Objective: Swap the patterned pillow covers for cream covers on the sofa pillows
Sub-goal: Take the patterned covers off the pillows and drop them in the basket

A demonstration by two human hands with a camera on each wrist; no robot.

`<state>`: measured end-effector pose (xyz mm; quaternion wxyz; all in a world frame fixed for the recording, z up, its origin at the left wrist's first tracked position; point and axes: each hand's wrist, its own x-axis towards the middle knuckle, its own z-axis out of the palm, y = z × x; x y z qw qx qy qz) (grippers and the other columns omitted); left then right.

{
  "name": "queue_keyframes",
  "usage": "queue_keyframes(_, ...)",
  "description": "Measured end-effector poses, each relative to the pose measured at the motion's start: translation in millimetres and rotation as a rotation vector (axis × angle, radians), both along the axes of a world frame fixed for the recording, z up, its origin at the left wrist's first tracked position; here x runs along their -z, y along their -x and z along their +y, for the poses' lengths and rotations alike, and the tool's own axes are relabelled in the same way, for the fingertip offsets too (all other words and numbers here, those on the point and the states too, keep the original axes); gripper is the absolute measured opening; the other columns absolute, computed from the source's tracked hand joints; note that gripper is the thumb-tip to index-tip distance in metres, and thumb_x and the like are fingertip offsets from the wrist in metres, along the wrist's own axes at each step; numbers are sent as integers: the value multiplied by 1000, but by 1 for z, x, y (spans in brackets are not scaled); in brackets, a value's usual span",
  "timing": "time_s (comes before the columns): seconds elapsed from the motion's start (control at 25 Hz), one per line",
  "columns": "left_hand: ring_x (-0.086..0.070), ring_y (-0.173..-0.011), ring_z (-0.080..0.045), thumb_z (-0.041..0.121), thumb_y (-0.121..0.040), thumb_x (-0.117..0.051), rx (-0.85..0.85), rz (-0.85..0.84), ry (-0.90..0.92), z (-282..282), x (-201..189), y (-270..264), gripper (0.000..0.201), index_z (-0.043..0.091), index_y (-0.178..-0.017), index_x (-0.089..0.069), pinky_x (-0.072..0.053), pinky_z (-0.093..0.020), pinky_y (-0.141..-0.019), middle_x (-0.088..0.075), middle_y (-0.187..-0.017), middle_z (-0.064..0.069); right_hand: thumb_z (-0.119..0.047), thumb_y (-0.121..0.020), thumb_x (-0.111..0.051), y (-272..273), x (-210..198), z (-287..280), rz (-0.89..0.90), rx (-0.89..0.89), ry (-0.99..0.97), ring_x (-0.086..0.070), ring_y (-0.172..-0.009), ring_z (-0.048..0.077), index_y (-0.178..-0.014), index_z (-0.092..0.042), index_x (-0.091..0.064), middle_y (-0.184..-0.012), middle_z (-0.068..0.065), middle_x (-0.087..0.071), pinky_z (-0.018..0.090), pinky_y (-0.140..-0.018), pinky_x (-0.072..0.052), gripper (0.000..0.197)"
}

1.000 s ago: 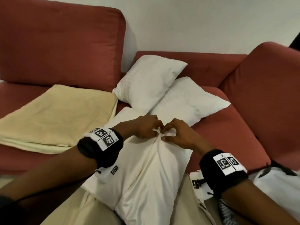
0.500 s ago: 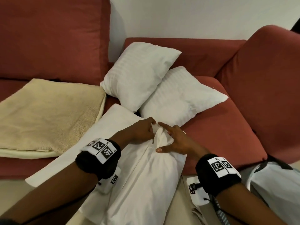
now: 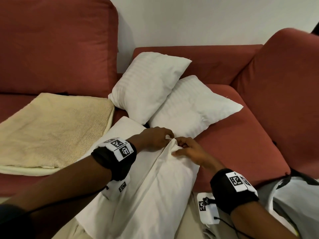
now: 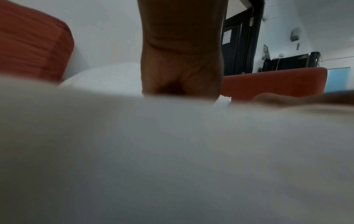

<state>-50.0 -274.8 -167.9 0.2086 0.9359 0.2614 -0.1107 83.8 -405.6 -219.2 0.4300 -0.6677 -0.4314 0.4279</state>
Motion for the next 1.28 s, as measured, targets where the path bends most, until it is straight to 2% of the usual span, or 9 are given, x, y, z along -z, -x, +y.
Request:
queue_keyframes(0.12, -59, -107, -21, 38, -100, -43, 50, 143, 68, 4, -19, -8, 37, 18, -125, -62, -46, -30, -91, -63, -124, -4, -4, -75, -72, 0, -9, 1, 87, -16, 8, -65, -83, 15, -99, -6, -72, -90, 5, -70, 28, -79, -50, 24)
queue_keyframes(0.28, -58, -61, -21, 19, -96, -51, -32, 201, 181, 8, -46, -19, 22, 6, -104, -67, -53, -32, -61, -67, -86, -10, -11, -94, -58, -1, -19, 6, 37, 126, 51, -61, -81, 9, -93, -11, -72, -88, -1, -69, 18, -73, -46, 15)
queue_keyframes(0.44, -57, -63, -21, 9, -89, -56, -99, 227, 289, 1, -65, -20, 19, 7, -105, -66, -53, -26, -56, -60, -79, -4, -9, -94, -55, 5, -34, 5, -37, 118, 80, -62, -83, 19, -98, 3, -73, -91, 12, -70, 27, -74, -48, 22)
queue_keyframes(0.56, -58, -67, -18, 15, -90, -59, -156, 235, 425, -4, -81, -13, 24, 5, -111, -66, -53, -24, -56, -63, -83, -4, -8, -91, -62, 5, -54, -5, -48, 95, 131, -64, -81, 13, -101, -6, -76, -94, 7, -73, 18, -69, -51, 17)
queue_keyframes(0.72, -58, -64, -13, 13, -92, -58, -124, 229, 421, -14, -108, 1, 25, 3, -113, -67, -50, -21, -54, -63, -84, -4, 0, -84, -65, 13, -82, -17, -65, 84, 85, -67, -81, 16, -98, -6, -76, -93, 12, -75, 26, -78, -56, 19)
queue_keyframes(0.88, -58, -64, -12, 11, -89, -64, -91, 84, 289, -33, -135, 21, 16, 15, -103, -69, -50, -21, -54, -63, -80, -1, 11, -76, -64, 28, -117, -20, -157, 102, -40, -62, -69, 18, -95, -1, -73, -76, 16, -68, 31, -75, -52, 24)
queue_keyframes(1.04, -63, -69, -15, 17, -90, -64, -117, -222, 303, -40, -163, 49, 14, 14, -101, -72, -57, -29, -60, -65, -80, 1, 8, -80, -70, 46, -158, -29, -167, 224, -277, -60, -62, 17, -97, 2, -67, -64, 11, -62, 28, -69, -50, 18)
queue_keyframes(1.2, -65, -64, -11, 15, -89, -68, -85, -497, 186, -47, -196, 77, 10, 9, -94, -73, -60, -33, -60, -69, -86, -14, 5, -80, -71, 67, -199, -27, -254, 276, -527, -57, -63, 16, -85, -10, -64, -68, 9, -60, 32, -66, -50, 18)
queue_keyframes(1.28, -63, -63, -12, 12, -88, -68, -113, -569, 142, -49, -198, 87, 8, 8, -93, -73, -60, -33, -58, -69, -84, -12, 2, -80, -71, 75, -207, -25, -320, 267, -582, -55, -63, 12, -80, -17, -62, -71, 7, -60, 30, -65, -49, 21)
